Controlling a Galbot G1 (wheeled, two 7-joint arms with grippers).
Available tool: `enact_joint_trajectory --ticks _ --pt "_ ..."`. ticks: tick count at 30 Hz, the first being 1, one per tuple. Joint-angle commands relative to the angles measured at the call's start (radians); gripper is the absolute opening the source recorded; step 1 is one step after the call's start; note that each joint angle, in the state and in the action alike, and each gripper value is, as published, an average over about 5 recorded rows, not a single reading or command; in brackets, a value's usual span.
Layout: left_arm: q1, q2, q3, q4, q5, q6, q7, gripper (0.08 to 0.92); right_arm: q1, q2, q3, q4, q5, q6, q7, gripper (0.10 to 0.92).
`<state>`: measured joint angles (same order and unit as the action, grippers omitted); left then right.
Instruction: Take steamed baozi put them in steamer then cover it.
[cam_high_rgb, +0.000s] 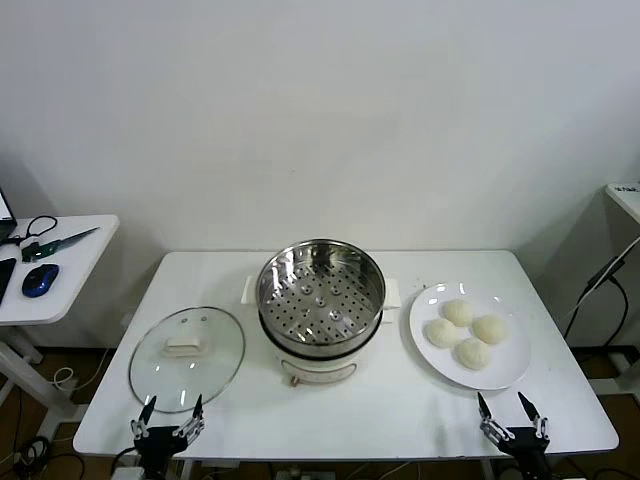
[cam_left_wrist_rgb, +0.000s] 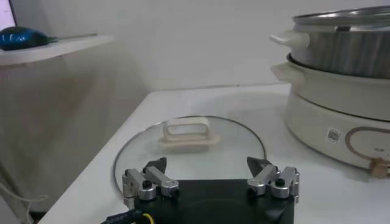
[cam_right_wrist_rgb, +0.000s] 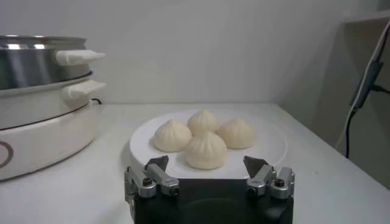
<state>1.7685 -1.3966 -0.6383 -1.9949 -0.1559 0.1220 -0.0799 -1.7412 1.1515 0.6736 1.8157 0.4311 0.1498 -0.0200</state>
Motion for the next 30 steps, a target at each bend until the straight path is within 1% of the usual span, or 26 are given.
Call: enact_joint_trajectory --ticks 1,4,7,9,11,13,15,18,21,24,27,30 --pt "0.0 0.0 0.0 -0.002 0.001 0.003 0.0 0.823 0.075 -0.021 0.024 0.017 -0.025 -0.099 0.008 0.823" --pt "-0.002 0.001 0.001 -0.002 0.003 0.005 0.0 0.823 0.164 -0.068 0.026 0.014 -0.064 -0.199 0.029 0.823" --pt "-0.006 0.002 0.003 -0.003 0.005 0.007 0.0 0.823 0.319 -0.149 0.006 -0.007 -0.093 -0.314 0.059 0.823" --pt "-0.009 0.002 0.005 -0.004 0.006 0.008 0.0 0.823 0.435 -0.221 -0.016 -0.035 -0.099 -0.372 0.031 0.823" --pt "-0.01 0.004 0.007 -0.006 0.006 0.007 0.001 0.823 0.534 -0.305 -0.044 -0.082 -0.108 -0.393 -0.036 0.823" --pt "-0.011 0.004 0.008 -0.009 0.005 0.007 0.001 0.823 0.628 -0.405 -0.094 -0.142 -0.117 -0.402 -0.129 0.823" --pt "-0.012 0.004 0.008 -0.012 0.003 0.005 0.0 0.823 0.724 -0.518 -0.177 -0.207 -0.124 -0.409 -0.252 0.823" --pt "-0.013 0.006 0.01 -0.013 0.002 0.003 0.0 0.823 0.859 -0.676 -0.344 -0.298 -0.161 -0.392 -0.483 0.823" --pt "-0.013 0.007 0.015 -0.013 0.003 0.0 0.0 0.823 1.028 -0.78 -0.538 -0.394 -0.244 -0.272 -0.728 0.823" --pt "-0.015 0.006 0.016 -0.015 0.005 0.0 0.0 0.823 1.269 -0.827 -0.789 -0.49 -0.309 -0.143 -0.926 0.823" --pt "-0.018 0.006 0.017 -0.014 0.007 0.001 0.0 0.823 1.525 -0.823 -1.05 -0.562 -0.339 -0.09 -1.061 0.823" --pt "-0.018 0.005 0.018 -0.014 0.013 0.001 0.001 0.823 1.798 -0.78 -1.341 -0.644 -0.359 -0.058 -1.169 0.823"
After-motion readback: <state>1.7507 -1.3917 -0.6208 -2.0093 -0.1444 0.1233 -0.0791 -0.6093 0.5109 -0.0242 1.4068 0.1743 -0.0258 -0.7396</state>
